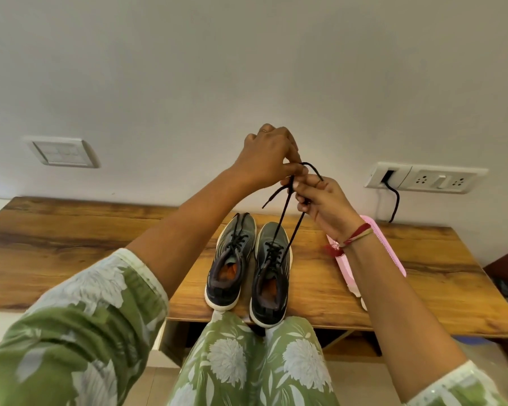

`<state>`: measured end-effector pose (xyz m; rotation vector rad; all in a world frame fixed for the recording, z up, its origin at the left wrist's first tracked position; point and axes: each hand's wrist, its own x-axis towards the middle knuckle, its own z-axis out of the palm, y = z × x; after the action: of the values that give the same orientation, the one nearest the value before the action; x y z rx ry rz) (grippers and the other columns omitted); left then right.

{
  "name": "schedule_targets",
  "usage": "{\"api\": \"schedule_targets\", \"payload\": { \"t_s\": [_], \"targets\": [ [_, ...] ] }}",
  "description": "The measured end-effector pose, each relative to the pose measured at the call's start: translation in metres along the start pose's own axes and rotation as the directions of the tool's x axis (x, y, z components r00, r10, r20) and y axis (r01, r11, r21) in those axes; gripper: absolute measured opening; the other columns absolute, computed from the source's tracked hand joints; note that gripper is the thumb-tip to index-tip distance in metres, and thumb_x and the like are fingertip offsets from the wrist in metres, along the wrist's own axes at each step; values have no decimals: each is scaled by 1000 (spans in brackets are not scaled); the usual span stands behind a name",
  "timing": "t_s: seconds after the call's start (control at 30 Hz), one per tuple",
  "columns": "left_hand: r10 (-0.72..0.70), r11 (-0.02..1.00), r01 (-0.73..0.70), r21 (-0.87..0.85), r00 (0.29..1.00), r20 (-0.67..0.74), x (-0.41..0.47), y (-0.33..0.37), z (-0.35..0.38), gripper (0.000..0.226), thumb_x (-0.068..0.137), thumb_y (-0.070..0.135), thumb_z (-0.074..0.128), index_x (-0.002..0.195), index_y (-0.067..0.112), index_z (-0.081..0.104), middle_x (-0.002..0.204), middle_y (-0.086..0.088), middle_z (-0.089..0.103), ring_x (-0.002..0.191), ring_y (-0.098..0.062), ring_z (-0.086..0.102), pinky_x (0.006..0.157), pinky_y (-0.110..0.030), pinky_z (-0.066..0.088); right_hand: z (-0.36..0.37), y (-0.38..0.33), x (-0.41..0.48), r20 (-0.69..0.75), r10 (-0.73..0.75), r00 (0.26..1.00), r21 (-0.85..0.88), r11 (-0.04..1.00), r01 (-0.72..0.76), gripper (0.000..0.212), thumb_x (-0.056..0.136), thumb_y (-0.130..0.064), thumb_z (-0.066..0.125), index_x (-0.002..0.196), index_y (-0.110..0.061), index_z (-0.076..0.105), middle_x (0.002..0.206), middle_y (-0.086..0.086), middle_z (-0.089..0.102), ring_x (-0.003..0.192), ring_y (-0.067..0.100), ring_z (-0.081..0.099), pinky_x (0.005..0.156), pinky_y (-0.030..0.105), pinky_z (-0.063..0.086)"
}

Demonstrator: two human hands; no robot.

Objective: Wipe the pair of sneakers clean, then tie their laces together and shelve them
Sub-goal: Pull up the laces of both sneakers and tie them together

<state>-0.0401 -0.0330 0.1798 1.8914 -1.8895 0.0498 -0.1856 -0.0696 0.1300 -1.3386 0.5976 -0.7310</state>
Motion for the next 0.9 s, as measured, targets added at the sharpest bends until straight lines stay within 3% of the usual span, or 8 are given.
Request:
{"api": "schedule_targets", "payload": {
  "t_s": [0.2,0.33,0.4,0.53,0.63,0.77,0.83,0.9],
  "targets": [
    [-77,993,86,-86,992,99,4,-6,0,21,88,43,63,95,24,70,118,4,59,118,-20,42,94,-39,34,-9,-4,-3,122,33,992,-78,997,-23,17,93,-1,48,101,-2,64,100,8,66,59,0,49,53,18,31],
    [-75,972,108,-211,985,159,3,-8,1,20,87,41,65,89,22,72,104,5,66,103,-10,53,91,-33,42,-6,-1,-3,73,54,996,-44,998,-51,11,86,-4,59,95,-1,65,84,0,68,61,3,50,49,17,31],
    [-79,870,171,-462,974,212,-2,-6,2,30,90,41,61,84,13,71,79,7,66,79,0,56,78,-20,42,-4,1,-1,10,33,999,-48,998,-33,7,83,-2,62,89,0,65,77,-2,68,62,4,50,48,17,30],
    [-96,559,474,-681,852,515,-23,-15,18,68,93,66,20,115,17,63,109,-2,69,104,-15,63,93,-36,45,-6,4,2,-6,-5,1000,-2,1000,5,10,85,-1,60,93,1,66,89,5,69,68,5,55,49,16,32],
    [-42,559,532,-637,785,618,-36,-27,39,75,96,63,11,101,13,67,99,-6,72,95,-19,66,93,-37,44,-10,4,1,0,-24,1000,-37,999,24,12,88,1,57,96,0,66,81,2,68,63,2,55,51,16,34],
    [-68,514,535,-671,804,590,-37,-29,45,52,102,48,24,86,13,59,76,-3,60,76,-16,61,82,-35,46,-16,0,-3,203,-62,977,-189,977,101,14,90,-3,56,98,2,65,82,0,66,69,9,51,58,18,37],
    [-105,525,535,-662,813,573,-35,-31,44,48,103,44,26,78,15,55,70,-1,55,68,-13,58,74,-31,43,-19,-5,0,319,-55,946,-545,806,231,13,87,-7,61,97,-3,69,92,1,59,77,3,51,68,17,39],
    [-135,597,519,-611,817,561,-35,-29,43,43,103,38,32,71,17,53,64,3,53,60,-8,54,65,-27,37,-22,-4,8,335,-75,939,-814,478,329,13,85,-11,66,96,-11,73,96,-1,46,81,0,48,74,13,37]
  ]
}}
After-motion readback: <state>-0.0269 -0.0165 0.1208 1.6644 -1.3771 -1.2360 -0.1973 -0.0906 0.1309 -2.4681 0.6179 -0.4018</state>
